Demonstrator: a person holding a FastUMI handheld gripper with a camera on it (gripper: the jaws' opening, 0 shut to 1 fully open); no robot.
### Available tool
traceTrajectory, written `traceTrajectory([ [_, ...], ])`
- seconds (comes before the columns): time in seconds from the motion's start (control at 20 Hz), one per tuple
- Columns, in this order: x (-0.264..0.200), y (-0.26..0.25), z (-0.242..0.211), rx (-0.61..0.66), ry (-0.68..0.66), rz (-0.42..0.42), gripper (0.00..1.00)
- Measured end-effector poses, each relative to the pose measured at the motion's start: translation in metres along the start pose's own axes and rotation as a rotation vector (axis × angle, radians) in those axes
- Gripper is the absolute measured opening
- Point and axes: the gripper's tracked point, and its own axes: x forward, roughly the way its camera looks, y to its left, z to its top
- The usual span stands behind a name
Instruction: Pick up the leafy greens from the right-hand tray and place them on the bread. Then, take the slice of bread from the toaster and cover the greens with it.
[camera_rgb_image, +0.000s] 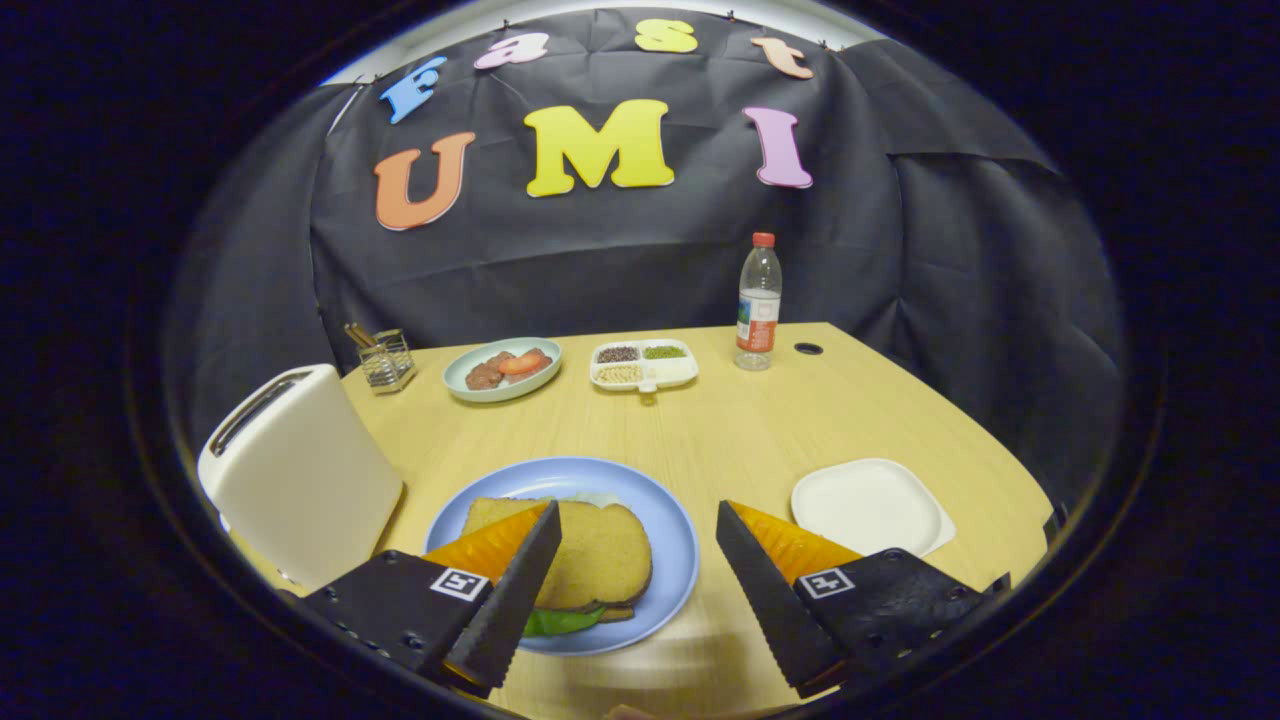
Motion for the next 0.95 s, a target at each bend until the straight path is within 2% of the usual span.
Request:
traceTrajectory([
  [0.45,-0.135,-0.011,0.048,-0.030,-0.203,-0.001,0.96],
  [0.8,-0.244,-0.010,0.063,-0.058,-0.342,0.033,0.96],
  [0.95,-0.283,-0.020,0.062,-0.065,-0.378,0.019,0.96],
])
